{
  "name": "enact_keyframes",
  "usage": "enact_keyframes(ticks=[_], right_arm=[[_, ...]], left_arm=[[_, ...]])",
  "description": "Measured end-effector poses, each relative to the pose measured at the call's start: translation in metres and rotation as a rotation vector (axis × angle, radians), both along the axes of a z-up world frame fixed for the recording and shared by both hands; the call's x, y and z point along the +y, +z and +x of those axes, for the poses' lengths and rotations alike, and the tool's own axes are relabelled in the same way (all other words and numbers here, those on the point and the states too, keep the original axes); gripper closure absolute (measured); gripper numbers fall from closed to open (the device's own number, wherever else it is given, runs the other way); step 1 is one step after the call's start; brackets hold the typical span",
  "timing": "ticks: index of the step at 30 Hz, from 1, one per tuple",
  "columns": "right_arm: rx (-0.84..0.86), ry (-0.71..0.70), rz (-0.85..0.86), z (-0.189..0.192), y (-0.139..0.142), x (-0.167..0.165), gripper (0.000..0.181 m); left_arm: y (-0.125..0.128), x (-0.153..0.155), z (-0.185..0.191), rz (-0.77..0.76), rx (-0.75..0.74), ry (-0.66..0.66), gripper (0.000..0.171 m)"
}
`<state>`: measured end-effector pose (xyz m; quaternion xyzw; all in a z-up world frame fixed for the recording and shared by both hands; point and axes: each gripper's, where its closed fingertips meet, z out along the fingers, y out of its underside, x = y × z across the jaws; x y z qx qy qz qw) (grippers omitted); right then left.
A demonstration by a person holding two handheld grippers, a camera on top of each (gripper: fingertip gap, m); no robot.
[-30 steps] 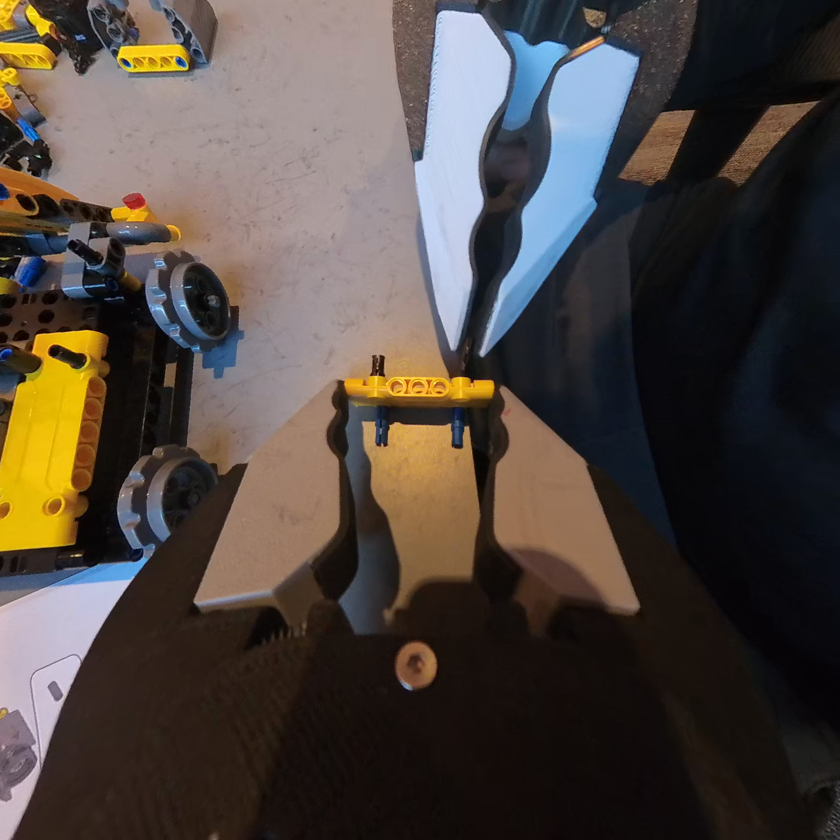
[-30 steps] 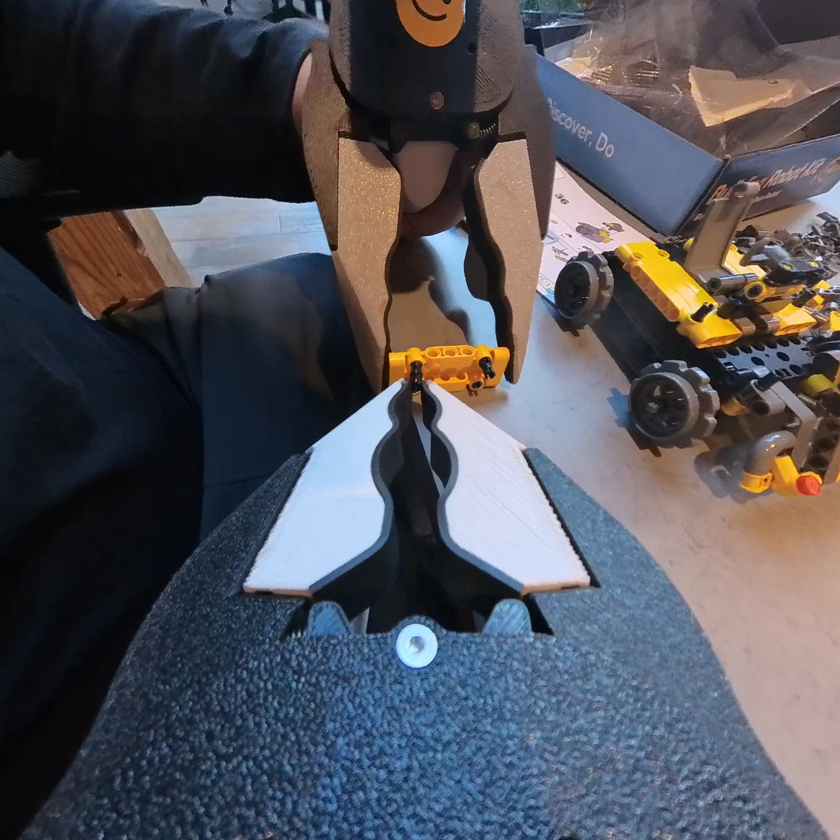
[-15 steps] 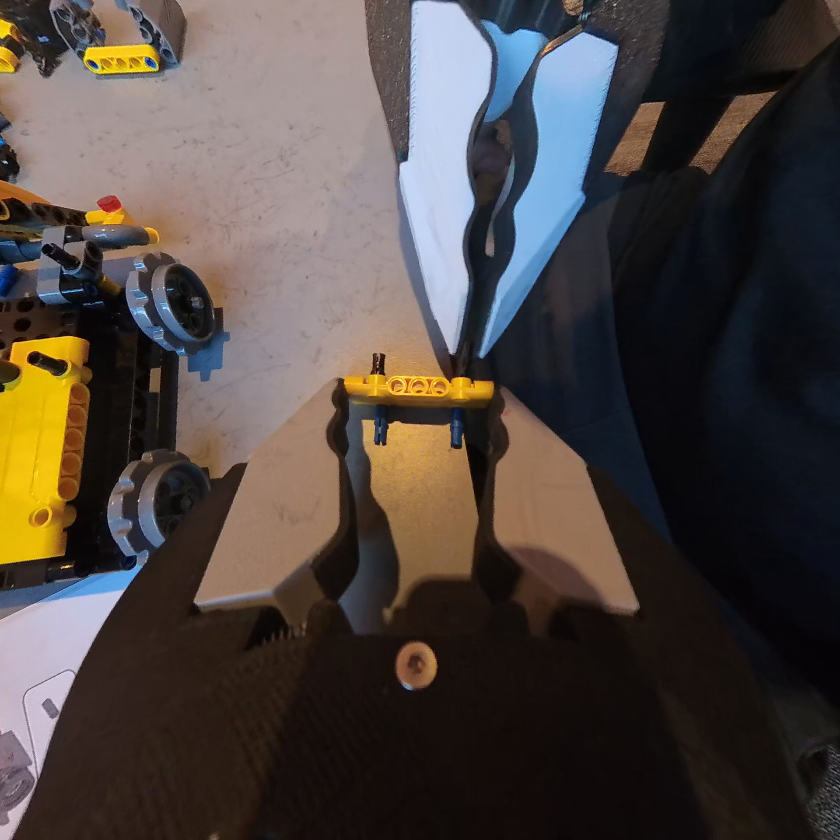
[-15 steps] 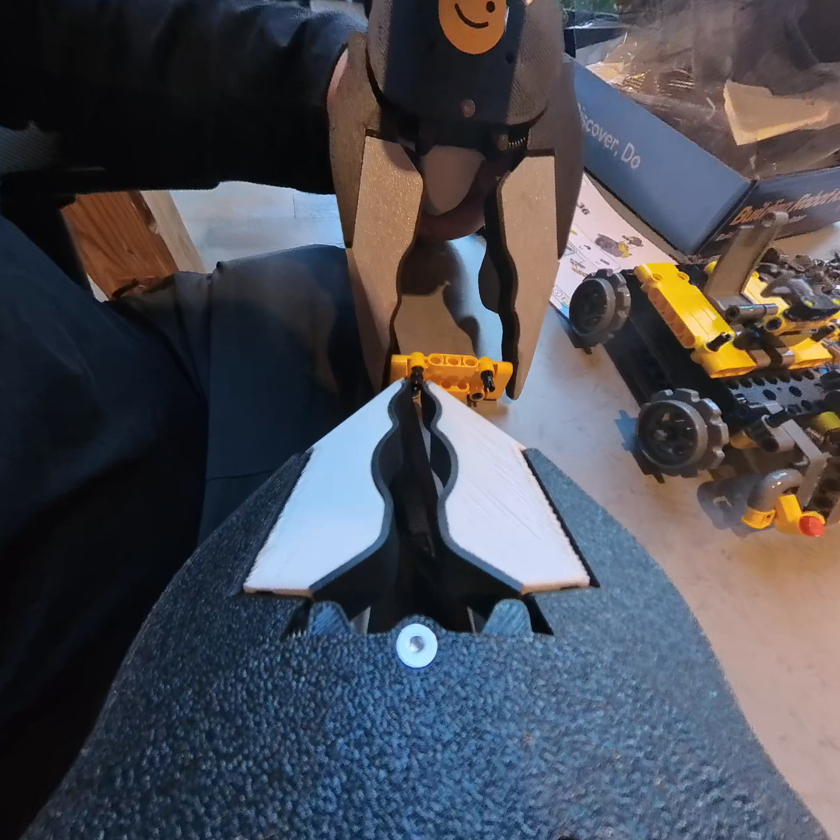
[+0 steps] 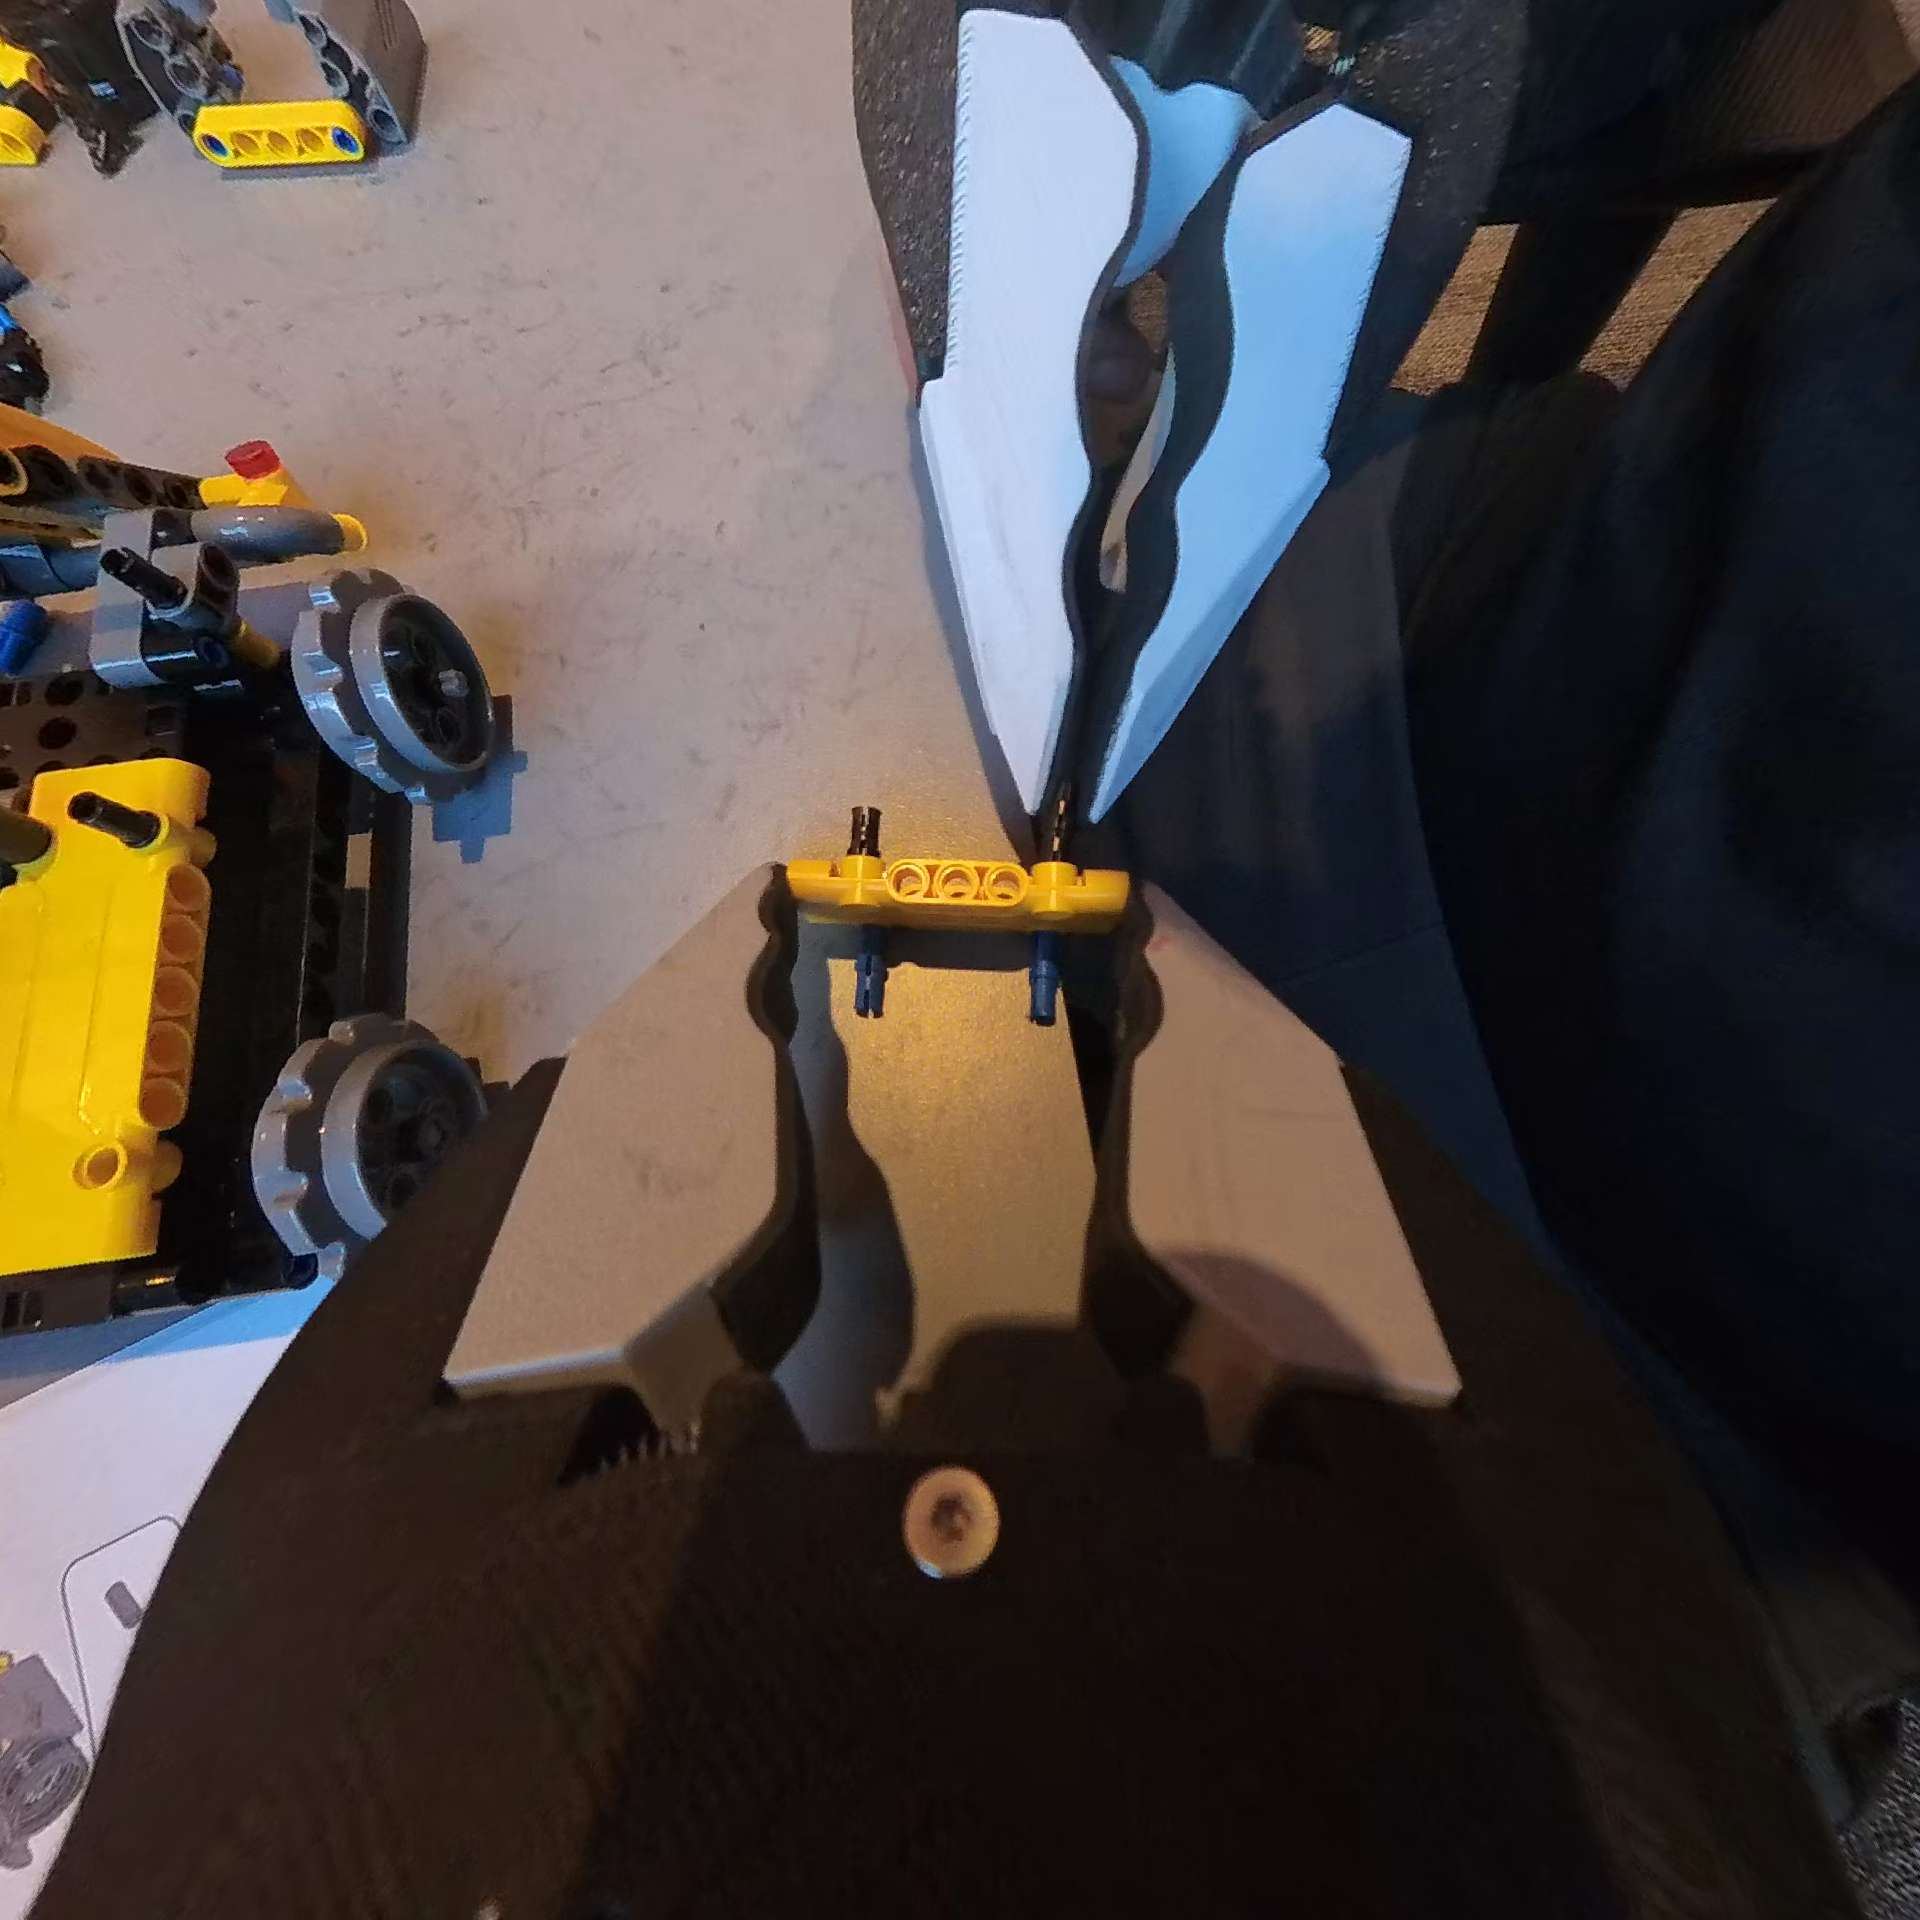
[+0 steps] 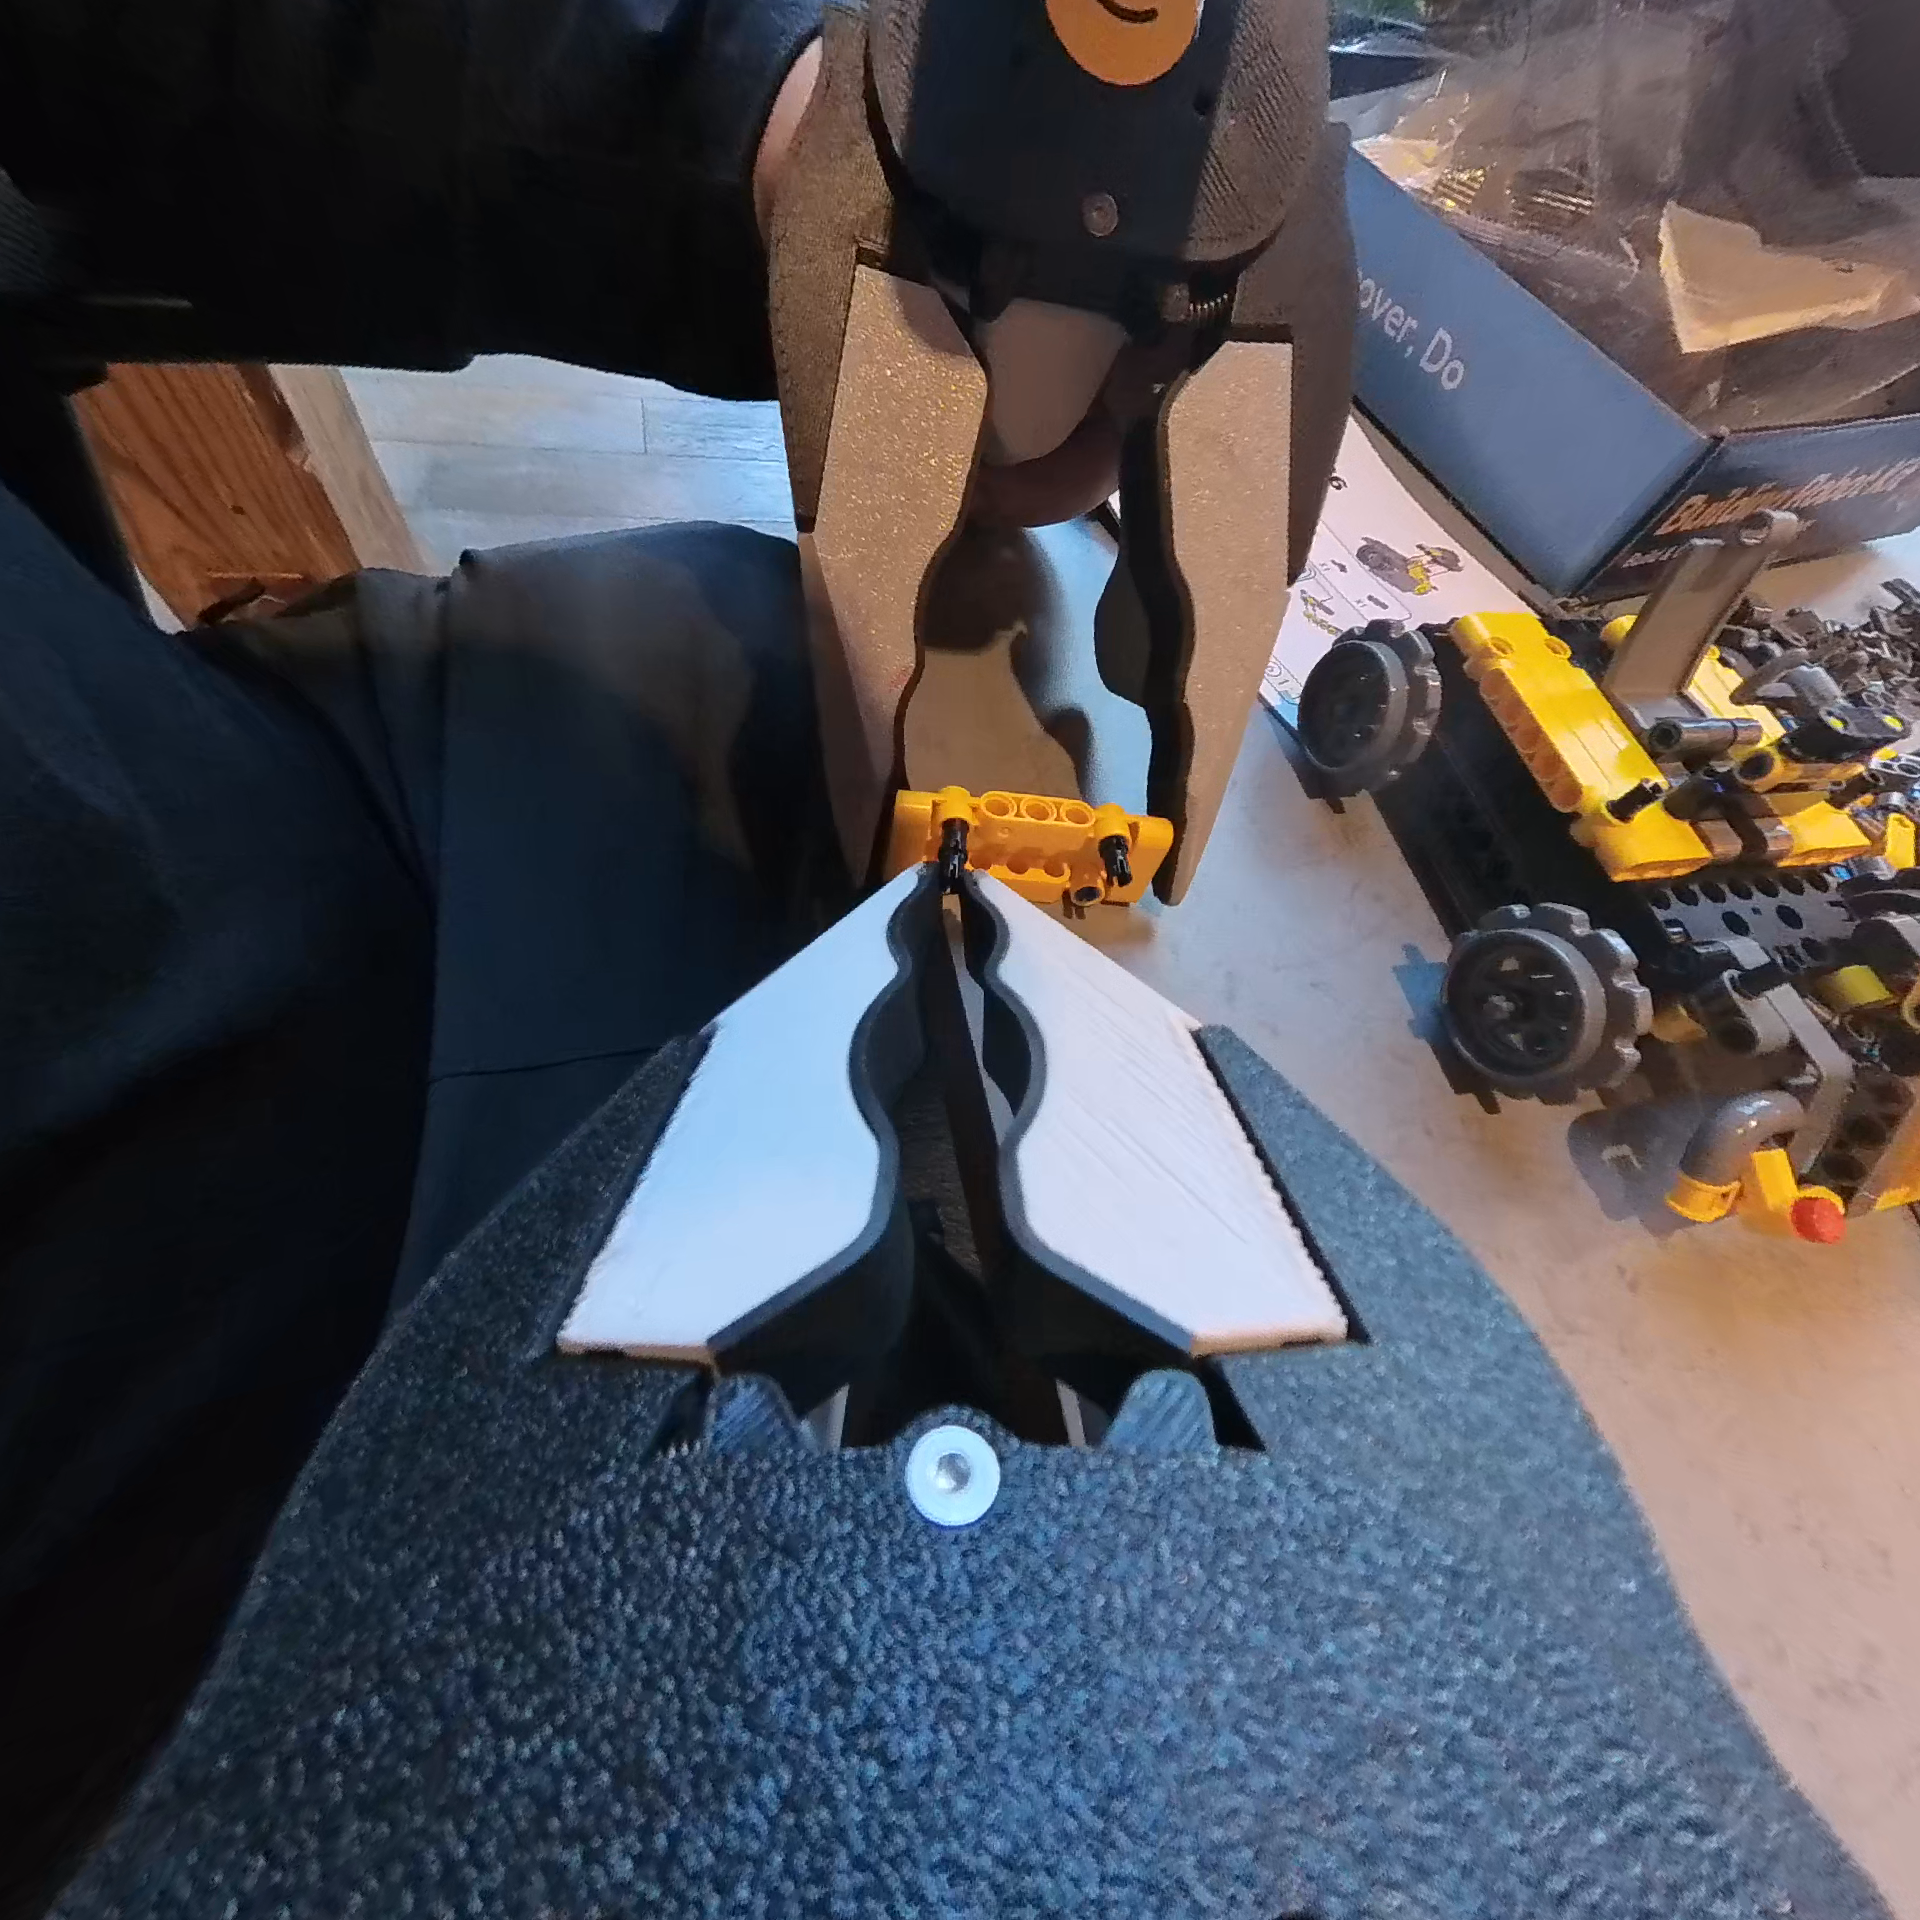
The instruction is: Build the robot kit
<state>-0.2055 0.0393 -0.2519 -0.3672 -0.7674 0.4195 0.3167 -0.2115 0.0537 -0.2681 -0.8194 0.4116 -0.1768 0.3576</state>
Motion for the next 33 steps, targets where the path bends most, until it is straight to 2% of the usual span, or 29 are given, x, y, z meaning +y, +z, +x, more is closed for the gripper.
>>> enact_keyframes(ticks=[10, 21, 33], right_arm=[[-0.004, 0.022, 0.026, -0.0007, -0.0006, 0.0005, 0.178], [0.053, 0.025, 0.178, -0.0014, 0.0007, 0.0005, 0.178], [0.084, 0.049, 0.221, -0.0020, 0.0027, -0.0030, 0.178]], left_arm=[[0.0001, -0.0002, -0.0003, -0.001, 0.000, 0.000, 0.111], [0.0001, -0.0001, -0.0011, 0.001, 0.002, 0.006, 0.110], [0.0002, -0.0015, -0.0015, 0.005, 0.004, -0.001, 0.111]])
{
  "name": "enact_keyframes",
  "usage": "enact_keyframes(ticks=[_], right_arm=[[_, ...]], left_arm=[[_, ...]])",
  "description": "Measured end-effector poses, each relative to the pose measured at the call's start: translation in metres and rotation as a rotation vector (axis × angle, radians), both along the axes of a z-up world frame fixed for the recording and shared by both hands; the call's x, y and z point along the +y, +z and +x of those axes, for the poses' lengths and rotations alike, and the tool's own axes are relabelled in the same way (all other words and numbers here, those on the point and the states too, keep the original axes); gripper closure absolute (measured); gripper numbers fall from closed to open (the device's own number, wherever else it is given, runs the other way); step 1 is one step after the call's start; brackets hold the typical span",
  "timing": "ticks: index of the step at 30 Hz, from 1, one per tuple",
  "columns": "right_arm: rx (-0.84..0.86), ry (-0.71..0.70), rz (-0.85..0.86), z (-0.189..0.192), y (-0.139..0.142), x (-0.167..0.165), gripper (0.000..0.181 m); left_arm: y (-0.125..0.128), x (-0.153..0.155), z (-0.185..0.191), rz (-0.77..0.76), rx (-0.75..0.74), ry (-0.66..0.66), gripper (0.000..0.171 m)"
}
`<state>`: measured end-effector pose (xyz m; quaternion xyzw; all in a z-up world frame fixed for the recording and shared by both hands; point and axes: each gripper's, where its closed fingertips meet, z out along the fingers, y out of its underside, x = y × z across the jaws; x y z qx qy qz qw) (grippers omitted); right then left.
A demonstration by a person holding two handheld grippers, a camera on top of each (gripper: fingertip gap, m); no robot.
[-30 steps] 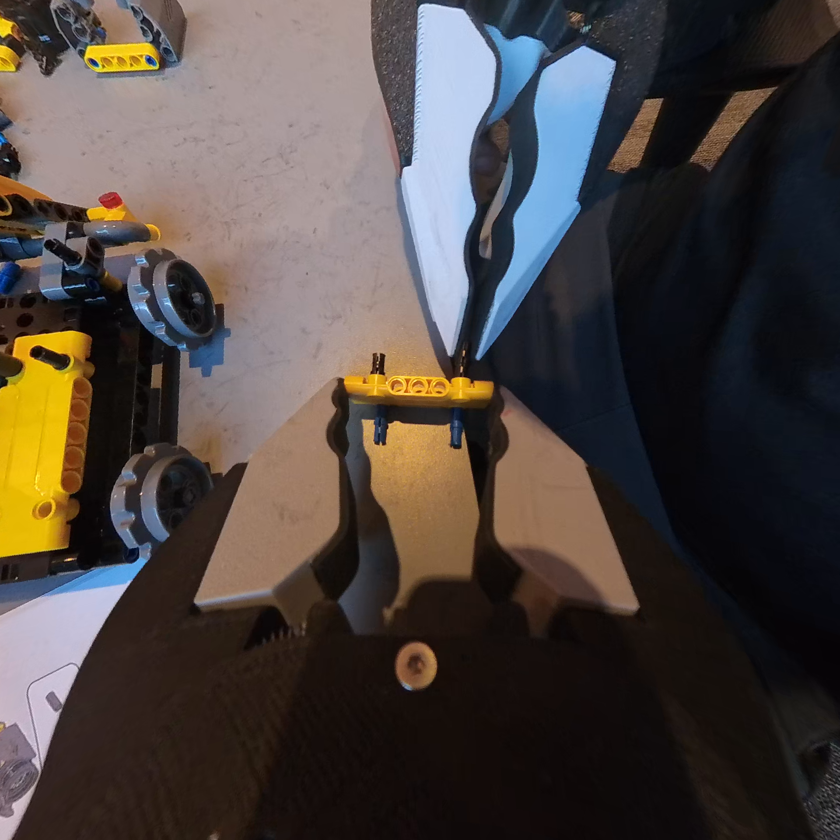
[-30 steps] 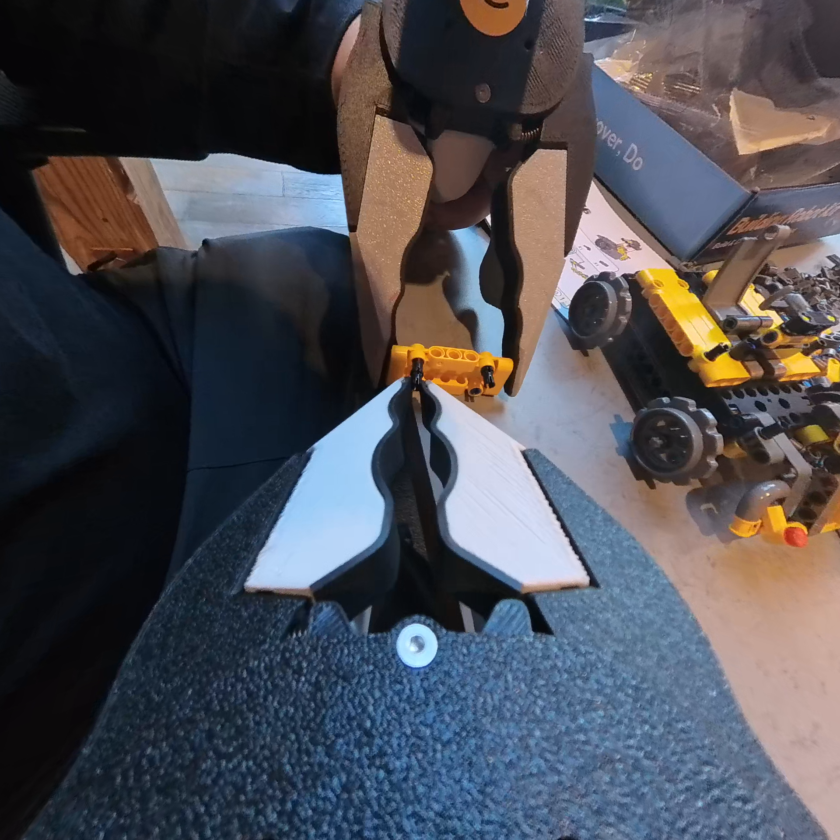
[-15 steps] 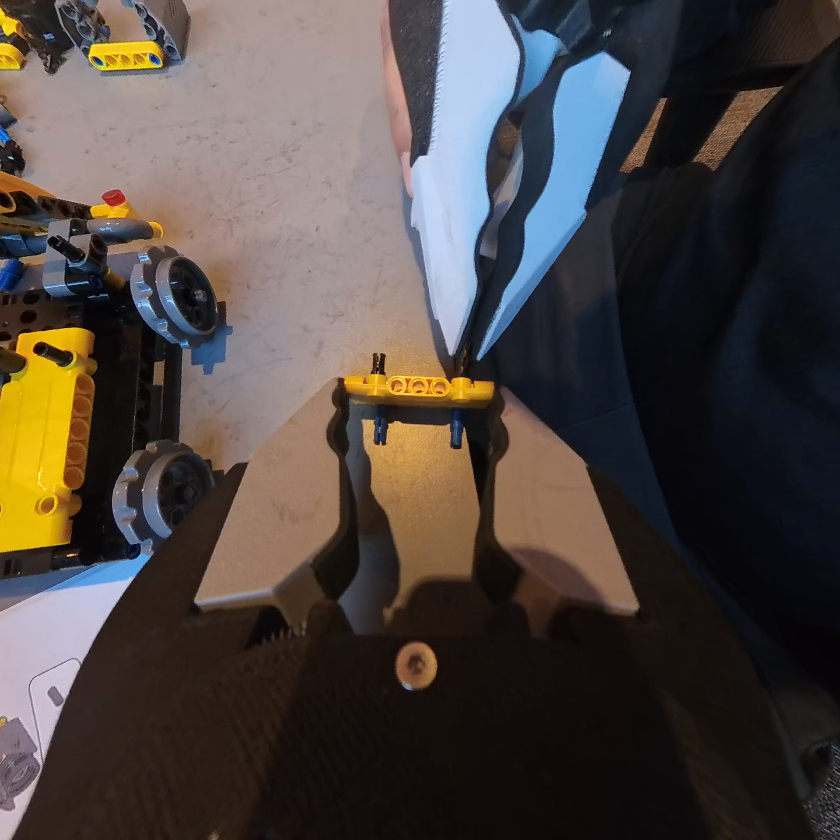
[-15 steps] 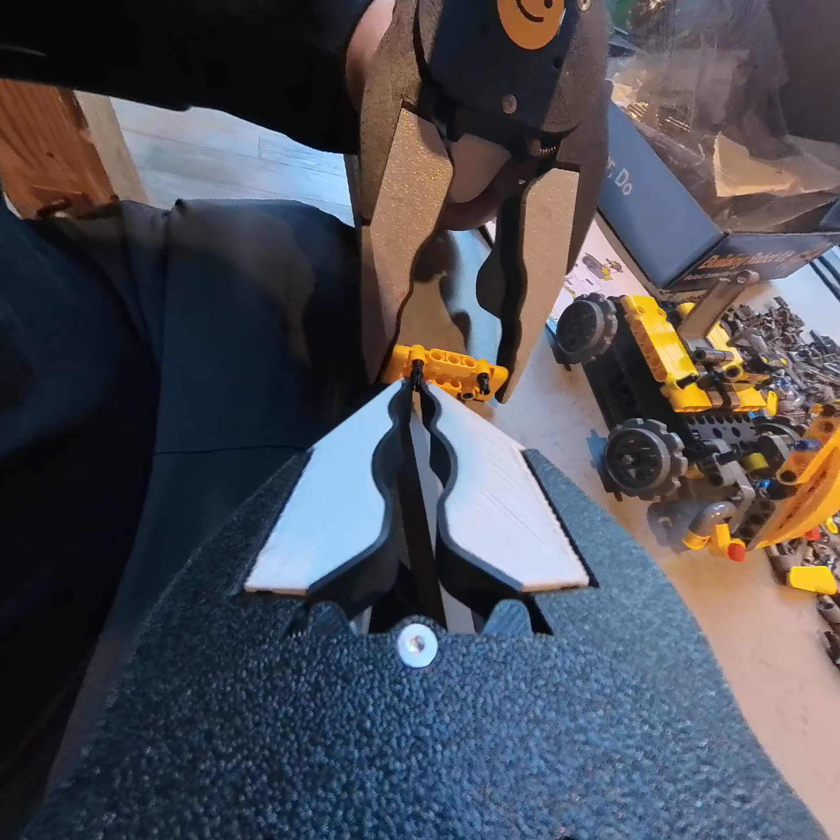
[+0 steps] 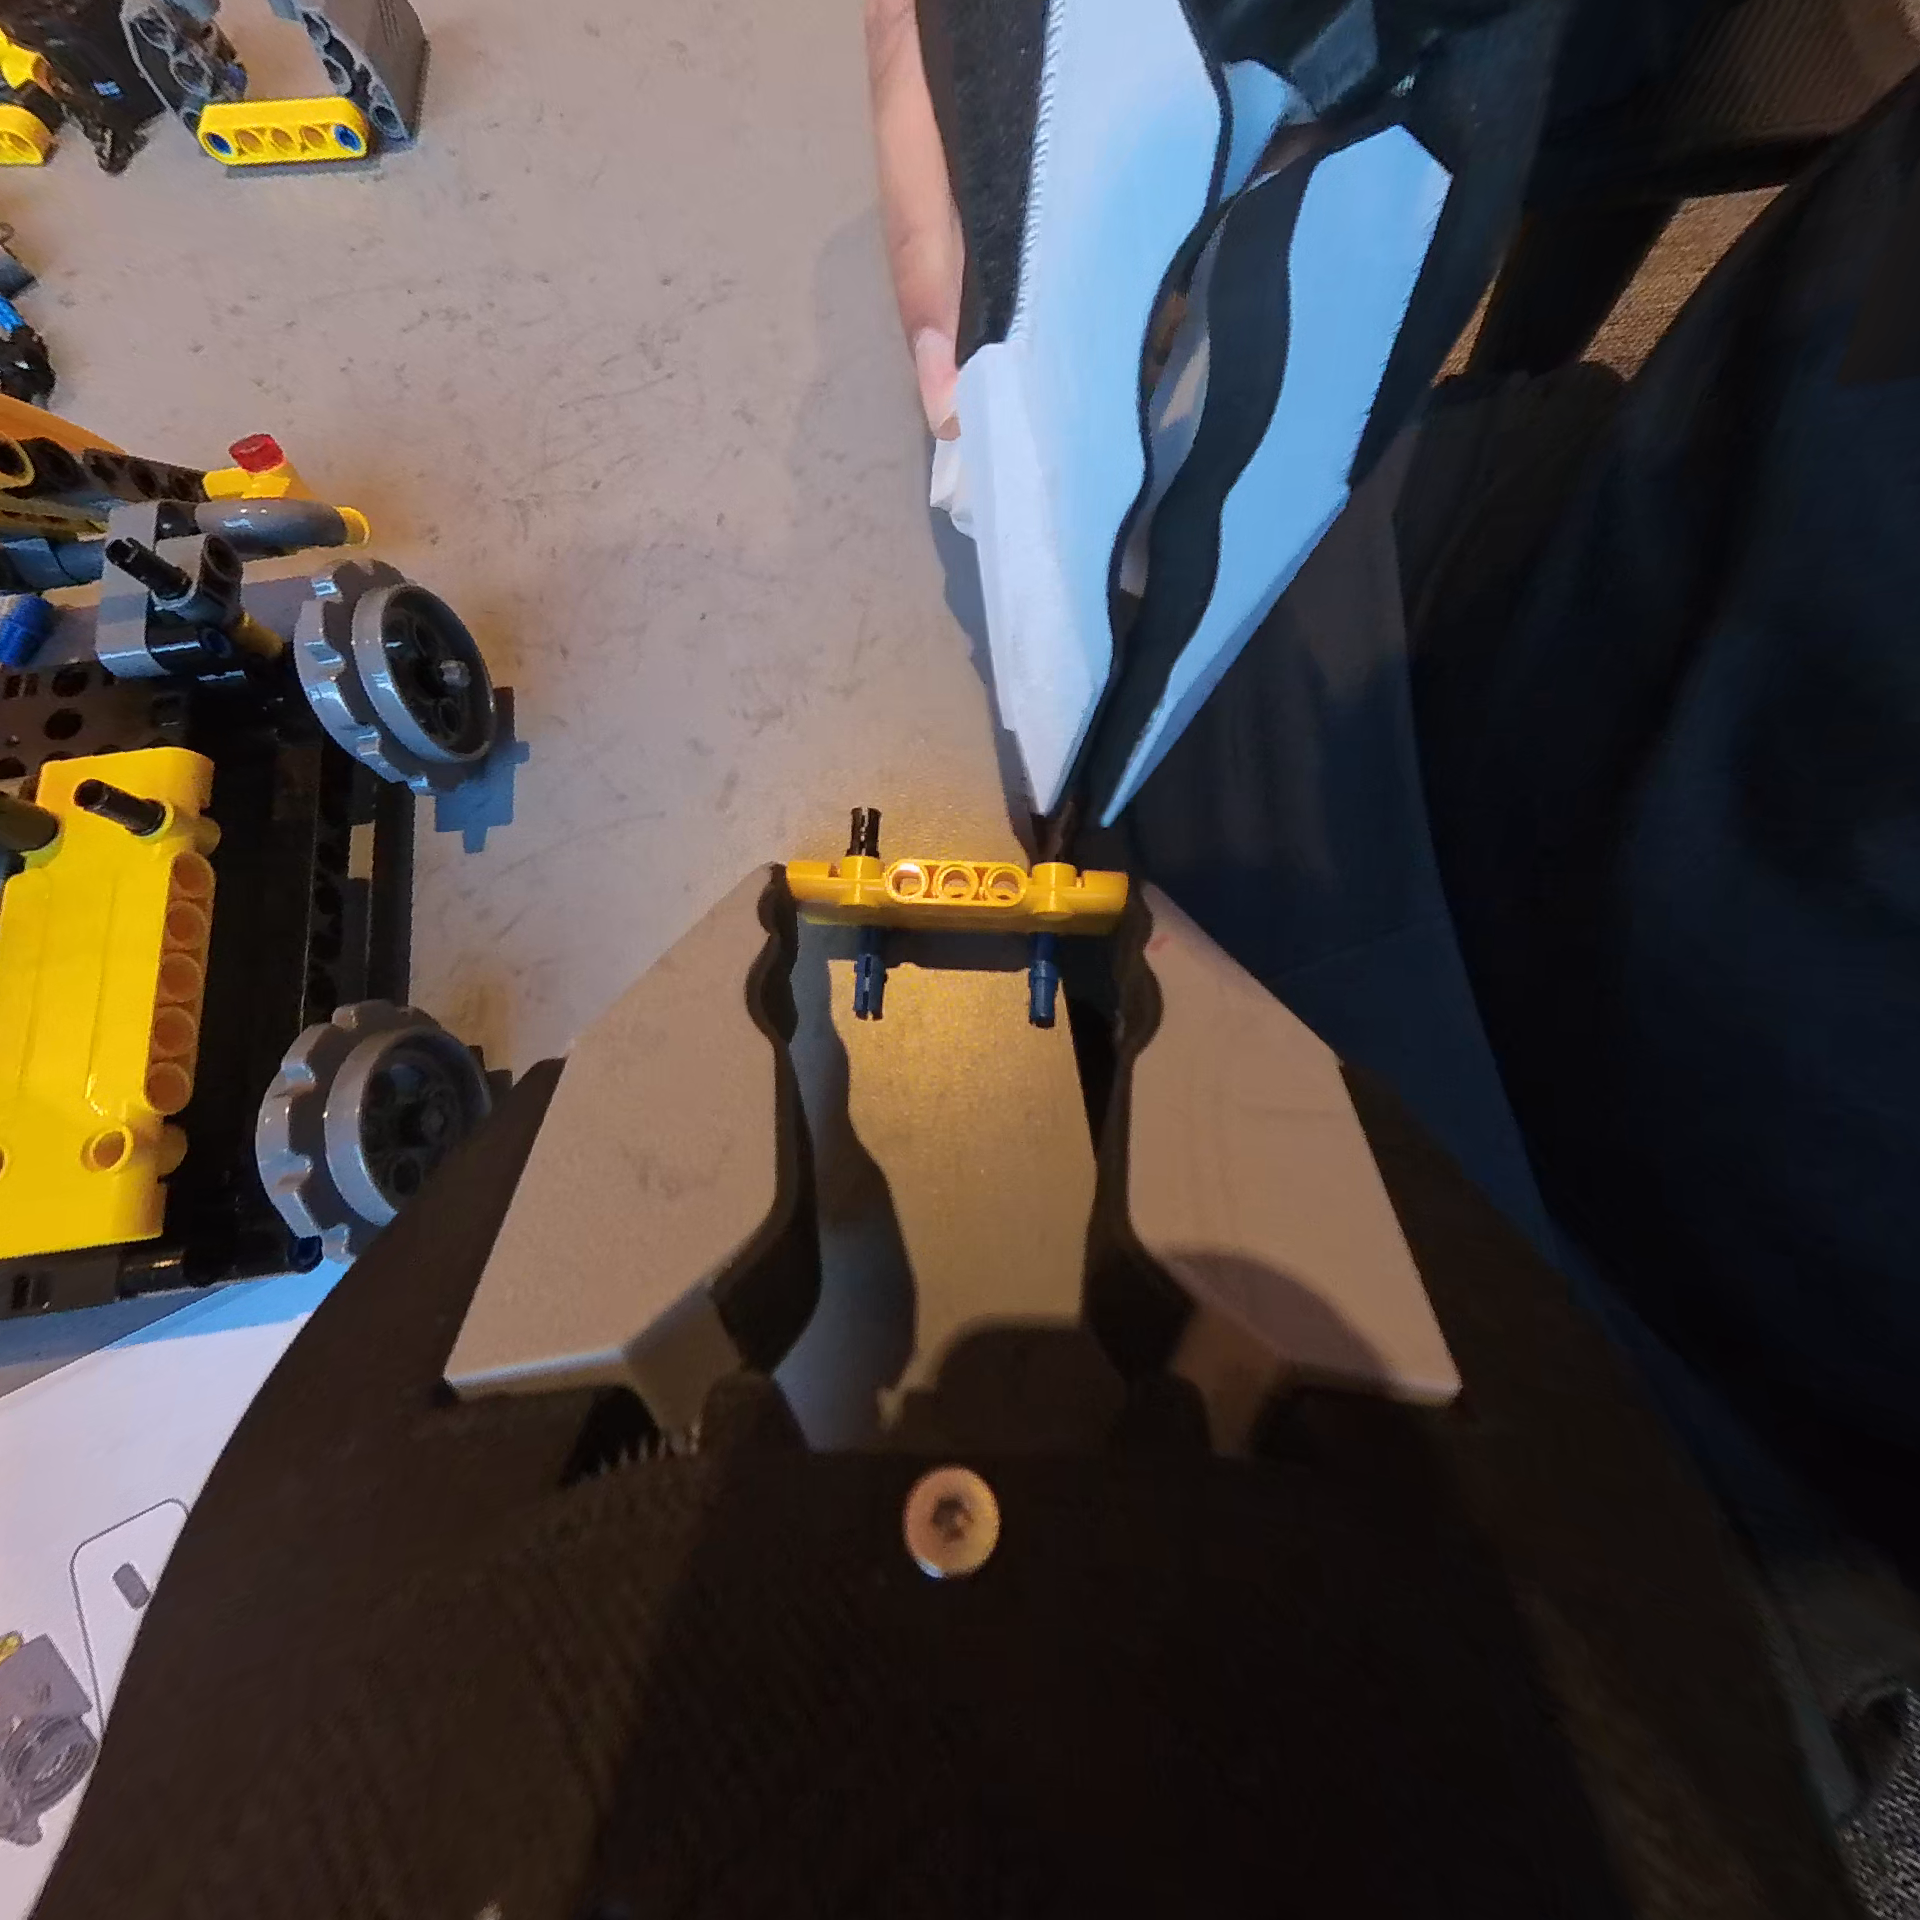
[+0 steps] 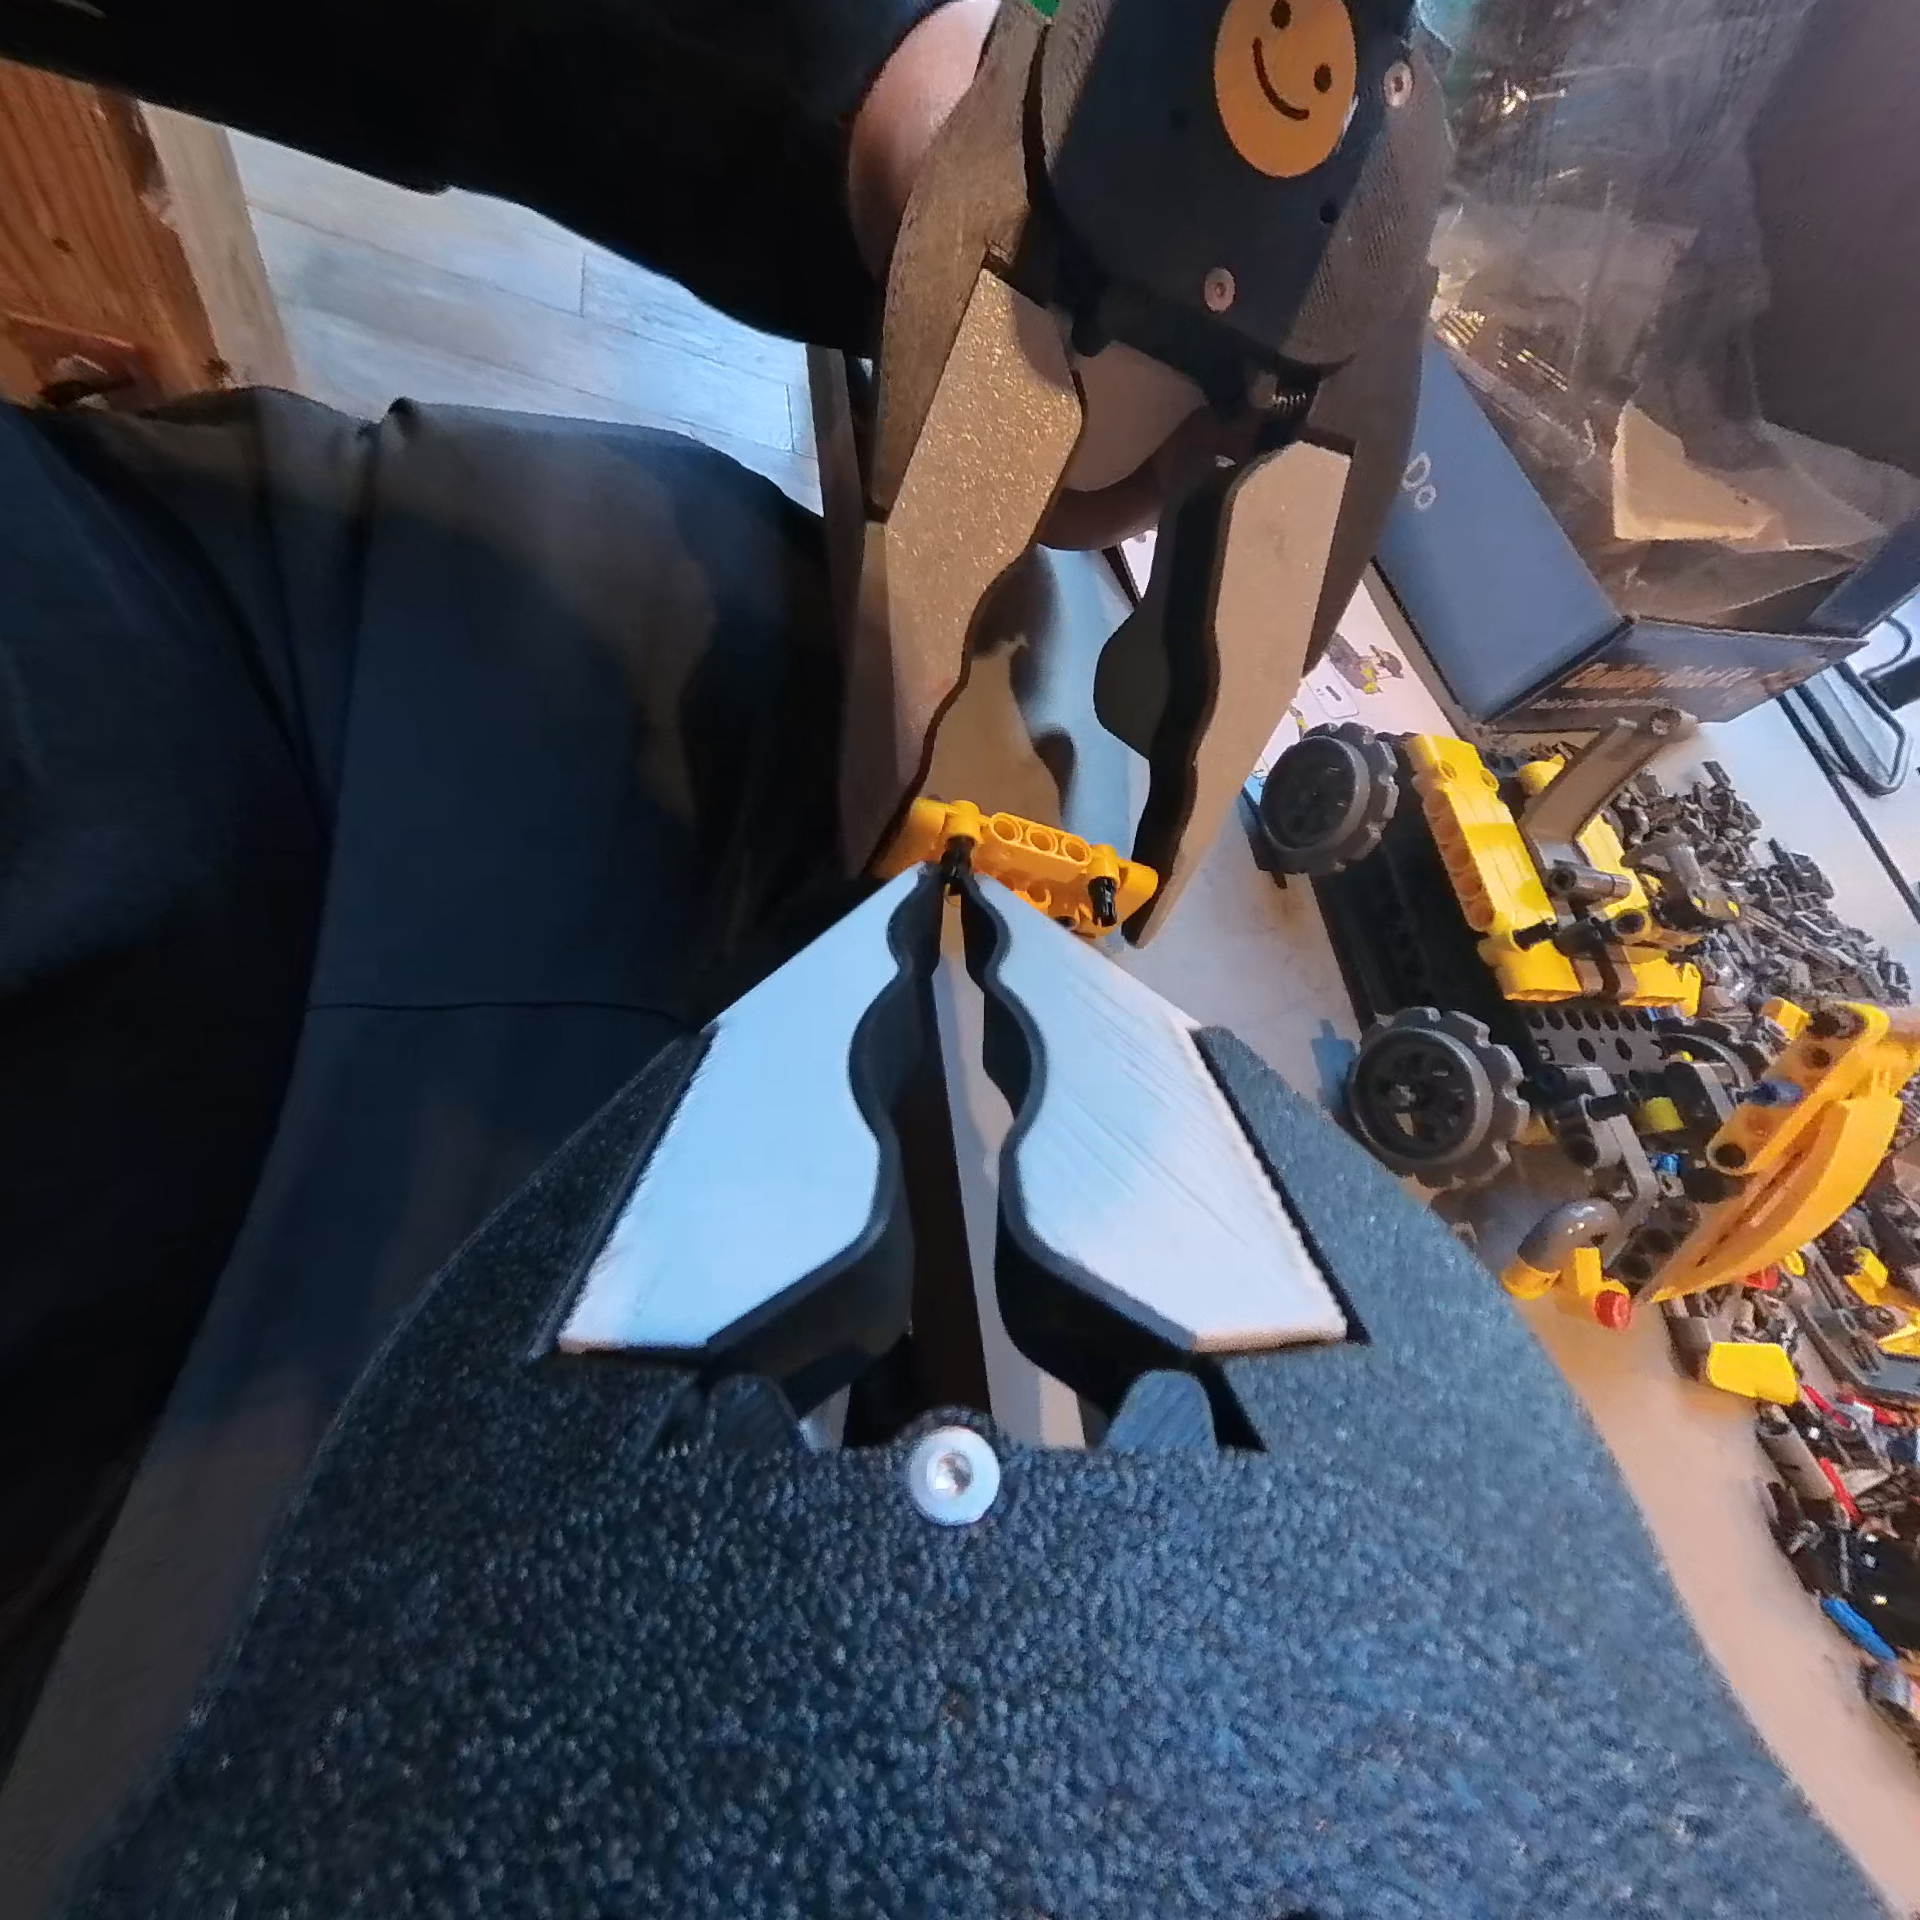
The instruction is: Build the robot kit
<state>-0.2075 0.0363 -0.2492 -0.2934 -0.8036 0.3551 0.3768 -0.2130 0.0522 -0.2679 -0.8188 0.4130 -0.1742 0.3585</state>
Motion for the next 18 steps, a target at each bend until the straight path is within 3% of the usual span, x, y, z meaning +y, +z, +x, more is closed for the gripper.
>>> enact_keyframes(ticks=[18], right_arm=[[-0.140, 0.003, -0.222, -0.0019, -0.0039, 0.0021, 0.178]], left_arm=[[0.0001, 0.0006, -0.0022, -0.002, -0.003, 0.010, 0.111]])
